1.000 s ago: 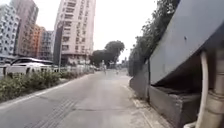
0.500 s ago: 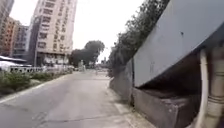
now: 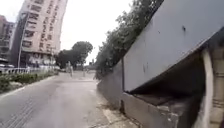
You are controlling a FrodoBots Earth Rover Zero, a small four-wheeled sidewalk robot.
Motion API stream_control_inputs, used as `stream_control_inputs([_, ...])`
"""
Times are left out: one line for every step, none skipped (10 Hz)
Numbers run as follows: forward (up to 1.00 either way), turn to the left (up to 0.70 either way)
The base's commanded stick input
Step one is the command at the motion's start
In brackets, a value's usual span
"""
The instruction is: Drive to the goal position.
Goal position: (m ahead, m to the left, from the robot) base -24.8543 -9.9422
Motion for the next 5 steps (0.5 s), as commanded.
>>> stream_control_inputs([0.45,0.0])
stream_control_inputs([0.45,0.0])
stream_control_inputs([0.45,0.0])
stream_control_inputs([0.45,0.0])
stream_control_inputs([0.45,0.0])
